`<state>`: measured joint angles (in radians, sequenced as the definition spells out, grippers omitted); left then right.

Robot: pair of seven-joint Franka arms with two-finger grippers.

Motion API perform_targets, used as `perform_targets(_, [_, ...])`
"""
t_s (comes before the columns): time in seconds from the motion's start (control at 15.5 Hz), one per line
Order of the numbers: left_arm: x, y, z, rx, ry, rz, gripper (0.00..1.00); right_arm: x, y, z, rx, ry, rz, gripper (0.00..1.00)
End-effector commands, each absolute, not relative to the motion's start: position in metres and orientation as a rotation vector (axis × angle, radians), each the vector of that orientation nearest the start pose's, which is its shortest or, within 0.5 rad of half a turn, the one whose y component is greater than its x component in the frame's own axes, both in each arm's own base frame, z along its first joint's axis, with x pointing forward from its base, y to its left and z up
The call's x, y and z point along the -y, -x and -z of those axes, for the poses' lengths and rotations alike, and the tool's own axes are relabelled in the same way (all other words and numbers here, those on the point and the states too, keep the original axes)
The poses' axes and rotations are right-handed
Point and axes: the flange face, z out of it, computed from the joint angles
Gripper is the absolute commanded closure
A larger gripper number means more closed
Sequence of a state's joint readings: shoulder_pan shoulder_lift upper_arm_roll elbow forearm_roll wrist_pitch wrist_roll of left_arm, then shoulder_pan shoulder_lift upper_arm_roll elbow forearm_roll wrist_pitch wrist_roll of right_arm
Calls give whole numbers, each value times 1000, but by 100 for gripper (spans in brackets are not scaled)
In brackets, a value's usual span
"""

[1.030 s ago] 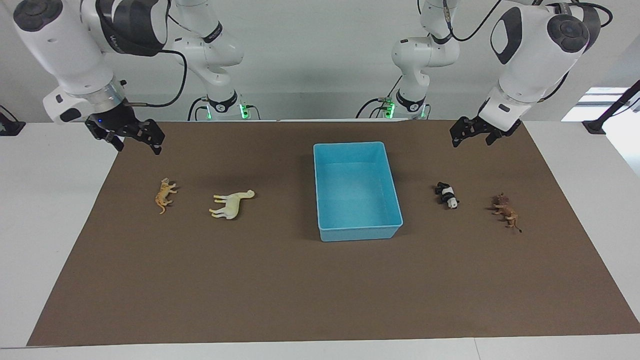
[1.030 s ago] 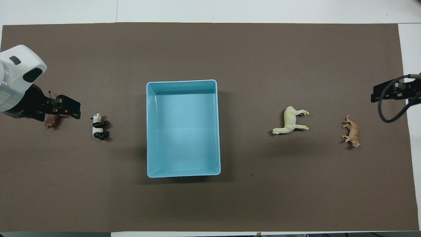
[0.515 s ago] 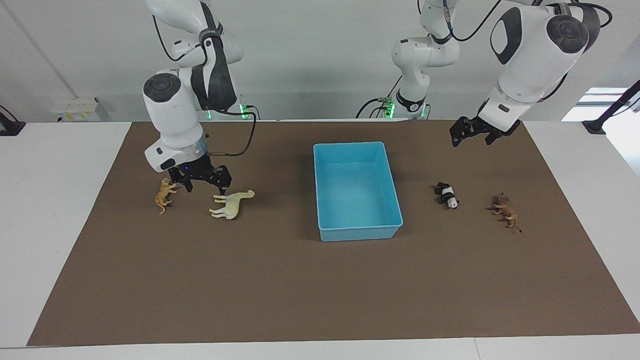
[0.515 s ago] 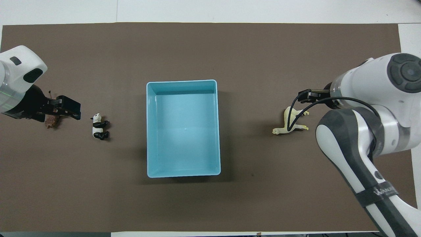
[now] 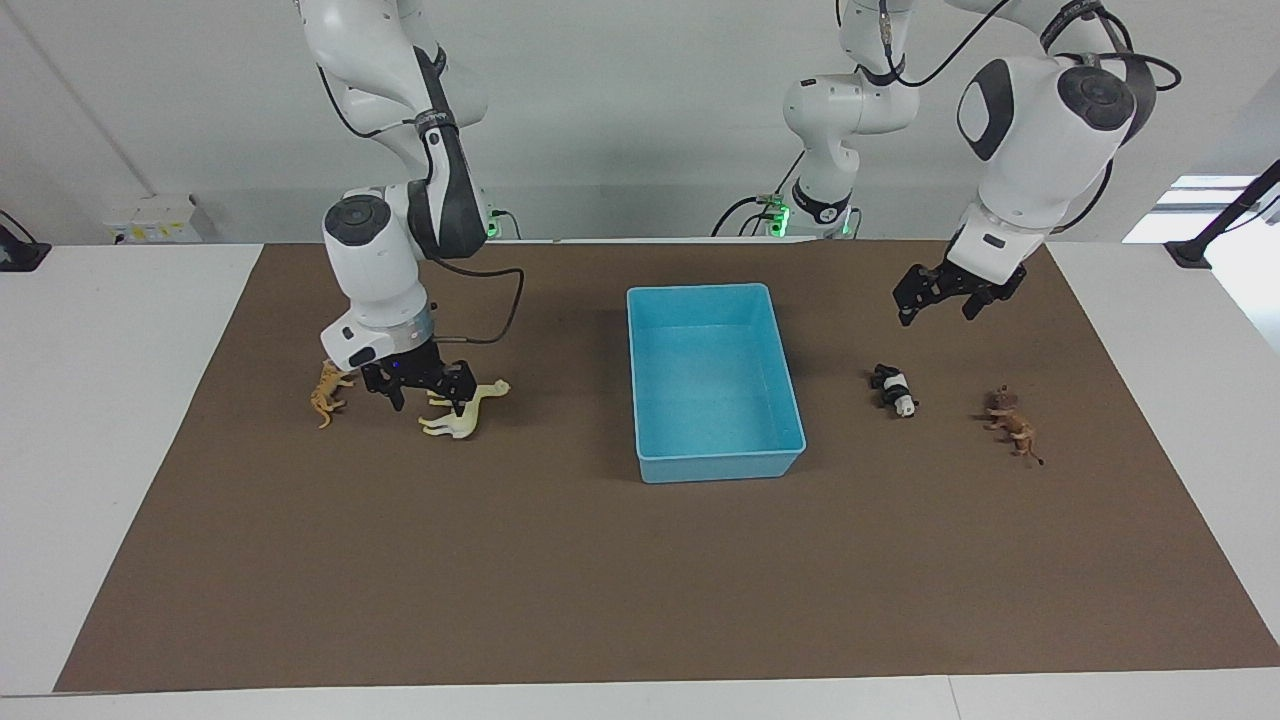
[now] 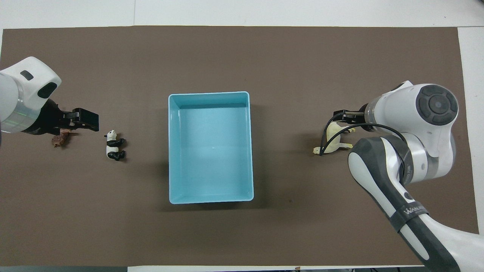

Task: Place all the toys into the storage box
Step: 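Move the right gripper to the horse while the left gripper reaches the panda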

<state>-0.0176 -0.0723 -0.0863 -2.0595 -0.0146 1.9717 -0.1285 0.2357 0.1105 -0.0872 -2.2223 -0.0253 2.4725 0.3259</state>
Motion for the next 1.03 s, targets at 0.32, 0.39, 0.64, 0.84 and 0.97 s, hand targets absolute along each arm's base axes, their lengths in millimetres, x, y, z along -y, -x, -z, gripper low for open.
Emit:
perform_targets(0.32, [31,-508,-364,107,3141,31,0,-98,-534,-315,-307,3097,252,0])
perform_targets(0.39, [31,-508,-355,109,3142,33,0,-98,-534,-307,-310,3103,234,0])
perform_targets(0.64, [31,-513,-329,115,3148,86,0,-100,-537,-271,-312,3090,290,0])
perform_targets(0.84, [33,-507,-314,149,3149,108,0,-105,-538,-265,-298,3088,302,11])
perform_targets(0.97, [32,-507,-313,142,3149,103,0,-110,-539,-267,-321,3083,301,100])
